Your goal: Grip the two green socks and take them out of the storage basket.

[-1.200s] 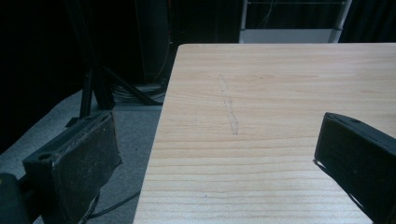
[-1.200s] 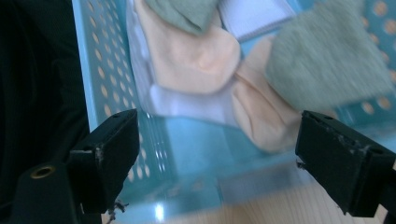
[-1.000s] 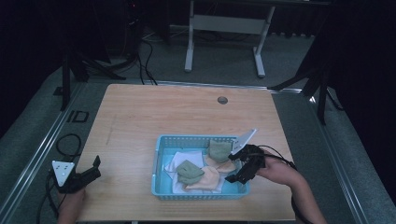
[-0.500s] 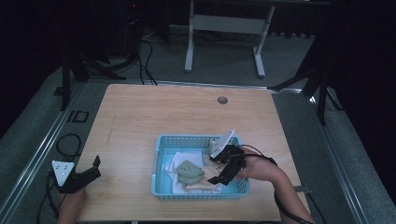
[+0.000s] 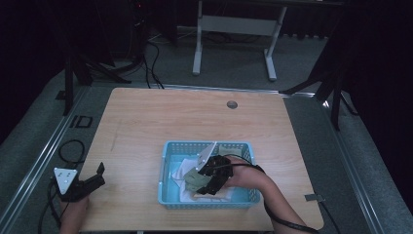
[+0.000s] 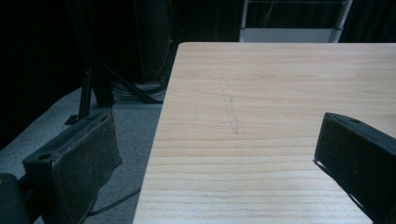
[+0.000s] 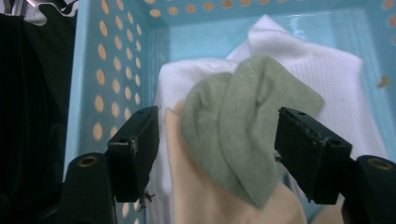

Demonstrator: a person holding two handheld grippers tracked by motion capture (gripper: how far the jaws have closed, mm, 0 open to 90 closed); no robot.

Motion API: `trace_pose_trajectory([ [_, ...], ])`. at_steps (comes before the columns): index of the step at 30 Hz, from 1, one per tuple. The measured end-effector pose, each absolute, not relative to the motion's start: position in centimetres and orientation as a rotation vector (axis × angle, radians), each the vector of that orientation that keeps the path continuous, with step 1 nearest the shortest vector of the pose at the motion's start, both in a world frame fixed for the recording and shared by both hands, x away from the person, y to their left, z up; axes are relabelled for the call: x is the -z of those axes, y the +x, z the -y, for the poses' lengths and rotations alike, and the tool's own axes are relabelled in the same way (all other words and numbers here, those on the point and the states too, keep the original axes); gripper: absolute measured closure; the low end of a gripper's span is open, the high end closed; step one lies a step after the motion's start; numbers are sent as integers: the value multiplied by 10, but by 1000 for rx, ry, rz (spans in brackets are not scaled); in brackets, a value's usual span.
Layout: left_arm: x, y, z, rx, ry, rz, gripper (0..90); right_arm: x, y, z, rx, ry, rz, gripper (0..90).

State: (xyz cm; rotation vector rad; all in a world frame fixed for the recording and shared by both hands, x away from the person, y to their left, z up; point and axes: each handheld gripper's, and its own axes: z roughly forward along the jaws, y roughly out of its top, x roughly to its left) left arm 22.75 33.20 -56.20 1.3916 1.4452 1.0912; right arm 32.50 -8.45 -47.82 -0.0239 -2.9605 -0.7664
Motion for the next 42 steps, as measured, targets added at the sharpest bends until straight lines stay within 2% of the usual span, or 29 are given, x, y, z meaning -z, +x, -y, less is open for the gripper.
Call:
trace_pose_trajectory([
  [8,562,228,-332,-1089,1392,-1446,5,492,324,66,691,-17,2967,354],
  [14,562,228,-332,-1089,1394,-1446,5,499,327,65,657,-50,2984,442],
  [17,562,228,-332,-1089,1394,-1446,5,500,326,65,654,-37,2987,615],
  [22,562,228,-332,-1089,1395,-1446,5,498,325,63,655,-33,3005,815],
  [42,562,228,-332,-1091,1394,-1449,5,451,322,74,795,-7,3013,843],
])
